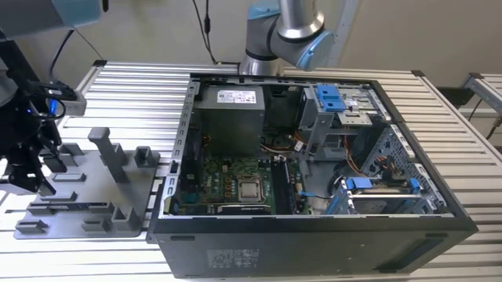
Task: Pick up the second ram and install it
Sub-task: 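Pick up the second ram and move it above second insertion slot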
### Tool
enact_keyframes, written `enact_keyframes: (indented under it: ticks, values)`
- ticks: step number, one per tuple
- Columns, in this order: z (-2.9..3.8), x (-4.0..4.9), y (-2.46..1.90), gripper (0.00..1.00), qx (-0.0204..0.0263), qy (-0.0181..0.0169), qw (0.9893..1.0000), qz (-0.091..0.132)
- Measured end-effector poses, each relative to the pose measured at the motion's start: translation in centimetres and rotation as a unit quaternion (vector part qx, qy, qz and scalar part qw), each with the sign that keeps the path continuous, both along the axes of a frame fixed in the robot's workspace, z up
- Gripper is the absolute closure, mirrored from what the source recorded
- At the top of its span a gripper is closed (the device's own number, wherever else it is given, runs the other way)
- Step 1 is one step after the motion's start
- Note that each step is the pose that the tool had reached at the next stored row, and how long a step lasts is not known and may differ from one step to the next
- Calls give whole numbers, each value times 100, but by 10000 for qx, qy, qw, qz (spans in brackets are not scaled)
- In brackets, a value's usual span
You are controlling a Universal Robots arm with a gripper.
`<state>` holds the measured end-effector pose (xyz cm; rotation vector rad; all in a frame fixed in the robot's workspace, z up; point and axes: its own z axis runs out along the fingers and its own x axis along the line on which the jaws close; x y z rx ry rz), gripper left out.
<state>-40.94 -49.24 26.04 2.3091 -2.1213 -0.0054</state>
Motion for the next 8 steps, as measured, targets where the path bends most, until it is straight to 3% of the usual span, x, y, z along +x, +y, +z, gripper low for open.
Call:
enact_keyframes:
  ticks: [8]
  values:
    - [-124,0,-5,46,22,-1,10000,0]
